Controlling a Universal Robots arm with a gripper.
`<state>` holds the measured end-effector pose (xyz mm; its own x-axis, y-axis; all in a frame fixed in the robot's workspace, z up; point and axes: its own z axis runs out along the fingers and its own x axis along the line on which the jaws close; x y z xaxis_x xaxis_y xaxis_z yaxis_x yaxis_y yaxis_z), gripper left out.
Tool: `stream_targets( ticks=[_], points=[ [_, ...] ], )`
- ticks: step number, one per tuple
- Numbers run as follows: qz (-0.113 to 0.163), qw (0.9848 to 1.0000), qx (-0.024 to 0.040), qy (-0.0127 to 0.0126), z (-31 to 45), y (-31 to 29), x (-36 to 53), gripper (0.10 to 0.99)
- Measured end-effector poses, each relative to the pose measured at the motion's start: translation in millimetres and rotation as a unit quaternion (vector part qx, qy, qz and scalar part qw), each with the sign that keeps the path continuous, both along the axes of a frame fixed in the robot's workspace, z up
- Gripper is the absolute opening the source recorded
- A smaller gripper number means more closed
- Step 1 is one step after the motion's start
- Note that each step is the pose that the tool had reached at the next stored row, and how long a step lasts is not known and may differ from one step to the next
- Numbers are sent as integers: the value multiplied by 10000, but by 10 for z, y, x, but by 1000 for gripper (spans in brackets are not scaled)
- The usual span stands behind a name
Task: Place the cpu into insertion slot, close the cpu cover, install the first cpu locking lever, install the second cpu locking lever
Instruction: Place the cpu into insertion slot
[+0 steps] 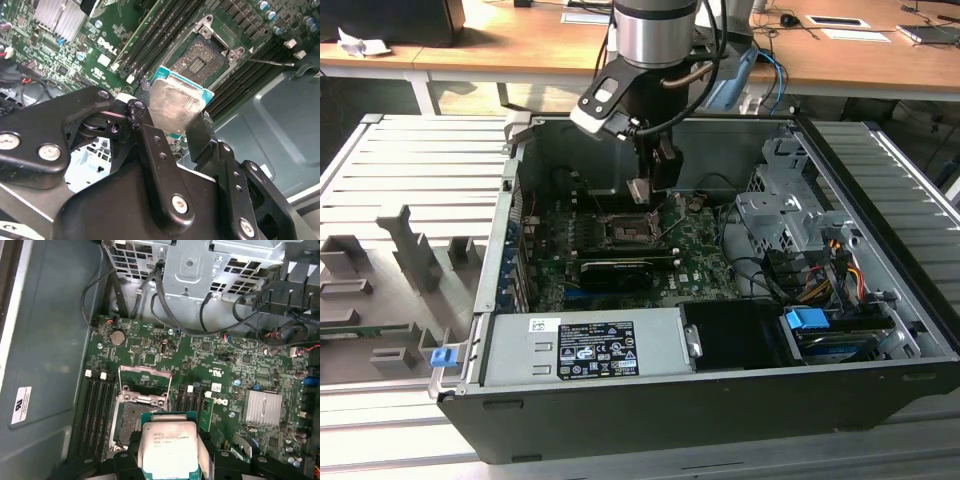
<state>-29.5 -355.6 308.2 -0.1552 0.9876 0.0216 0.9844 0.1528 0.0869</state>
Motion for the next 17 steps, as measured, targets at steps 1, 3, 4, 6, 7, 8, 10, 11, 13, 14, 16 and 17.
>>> stream_targets(
  ticks=[1,3,4,6,7,8,10,11,13,14,16,17],
  points=[
    [-98,10000,5,1,-10,0,0,529],
    [-299,9996,15,1,-29,1,-3,529],
    [-352,9994,19,1,-34,1,-5,529],
    [-457,9989,59,2,-48,1,-8,529],
    [-510,9987,84,2,-59,1,-8,529],
    [-551,9984,89,3,-76,2,-8,529],
    [-581,9983,92,-2,-111,1,-8,529],
    [-582,9983,92,-15,-126,1,-8,529],
    [-581,9983,93,-28,-171,1,-8,529],
    [-582,9983,93,-29,-199,4,-9,529],
    [-582,9983,91,-28,-234,25,-33,529],
    [-590,9982,87,-29,-265,48,-68,529]
  ],
)
